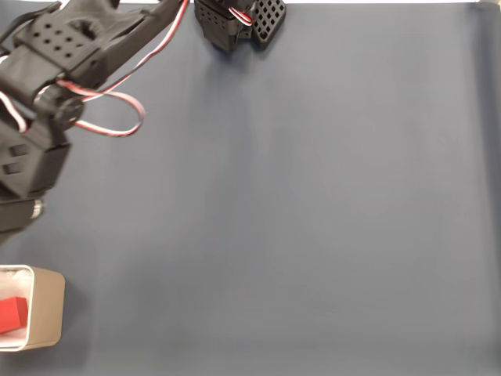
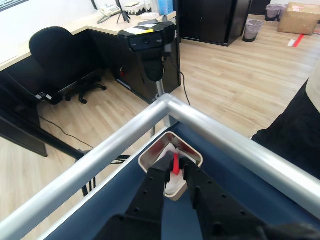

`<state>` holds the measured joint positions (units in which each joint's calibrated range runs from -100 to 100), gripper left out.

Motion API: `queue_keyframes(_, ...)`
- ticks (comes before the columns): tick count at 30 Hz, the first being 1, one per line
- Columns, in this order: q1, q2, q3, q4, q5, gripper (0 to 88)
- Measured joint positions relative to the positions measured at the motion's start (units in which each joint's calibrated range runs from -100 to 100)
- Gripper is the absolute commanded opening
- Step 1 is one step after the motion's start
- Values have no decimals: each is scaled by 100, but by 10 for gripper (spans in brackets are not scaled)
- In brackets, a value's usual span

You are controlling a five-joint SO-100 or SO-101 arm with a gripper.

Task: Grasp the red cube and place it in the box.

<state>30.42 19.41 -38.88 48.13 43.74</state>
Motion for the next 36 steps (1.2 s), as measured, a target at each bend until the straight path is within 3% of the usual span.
queue_keyframes(23, -1929, -3500, 3987, -199, -15, 0)
queue_keyframes(36, -2500, -5758, 6989, -533, 63, 0)
